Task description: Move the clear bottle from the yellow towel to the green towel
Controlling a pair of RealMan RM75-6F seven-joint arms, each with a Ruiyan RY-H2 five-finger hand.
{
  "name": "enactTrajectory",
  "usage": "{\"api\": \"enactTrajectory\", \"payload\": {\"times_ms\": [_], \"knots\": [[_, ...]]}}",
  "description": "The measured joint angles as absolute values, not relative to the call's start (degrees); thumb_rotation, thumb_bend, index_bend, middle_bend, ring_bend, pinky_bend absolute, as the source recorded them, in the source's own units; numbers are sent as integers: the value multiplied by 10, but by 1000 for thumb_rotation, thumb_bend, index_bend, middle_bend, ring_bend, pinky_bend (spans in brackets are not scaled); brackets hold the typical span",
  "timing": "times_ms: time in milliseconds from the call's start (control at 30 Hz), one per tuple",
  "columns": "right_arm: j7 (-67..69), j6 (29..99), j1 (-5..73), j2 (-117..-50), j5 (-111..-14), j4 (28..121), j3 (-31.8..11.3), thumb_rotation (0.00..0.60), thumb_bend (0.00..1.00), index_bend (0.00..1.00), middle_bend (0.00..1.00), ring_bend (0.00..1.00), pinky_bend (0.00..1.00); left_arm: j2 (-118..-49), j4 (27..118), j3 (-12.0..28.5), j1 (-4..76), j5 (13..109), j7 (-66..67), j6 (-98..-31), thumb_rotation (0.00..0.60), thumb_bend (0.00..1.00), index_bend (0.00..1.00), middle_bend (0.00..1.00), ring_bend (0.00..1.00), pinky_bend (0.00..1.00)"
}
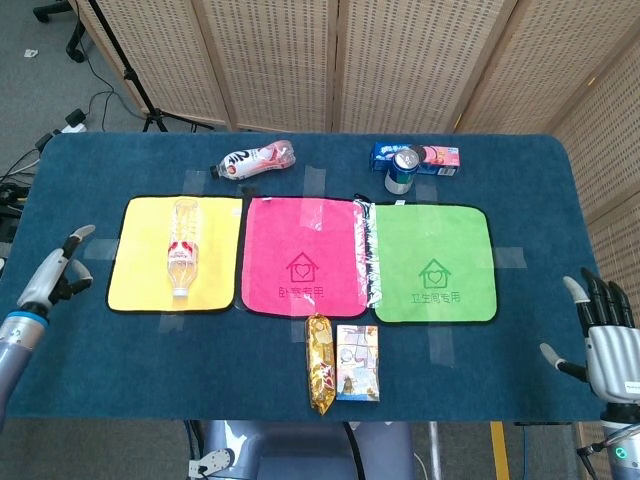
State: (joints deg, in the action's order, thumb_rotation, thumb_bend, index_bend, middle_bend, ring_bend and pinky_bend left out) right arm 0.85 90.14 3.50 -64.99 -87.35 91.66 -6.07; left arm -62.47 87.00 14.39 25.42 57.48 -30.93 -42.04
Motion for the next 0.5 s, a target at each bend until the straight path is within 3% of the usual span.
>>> {"api": "enactTrajectory", "payload": {"times_ms": [500], "knots": [[19,889,38,-644,-860,918,-64,600,156,48,0,0,0,-729,774,209,337,390,-382,-282,600,1000,0,0,0,0]]}}
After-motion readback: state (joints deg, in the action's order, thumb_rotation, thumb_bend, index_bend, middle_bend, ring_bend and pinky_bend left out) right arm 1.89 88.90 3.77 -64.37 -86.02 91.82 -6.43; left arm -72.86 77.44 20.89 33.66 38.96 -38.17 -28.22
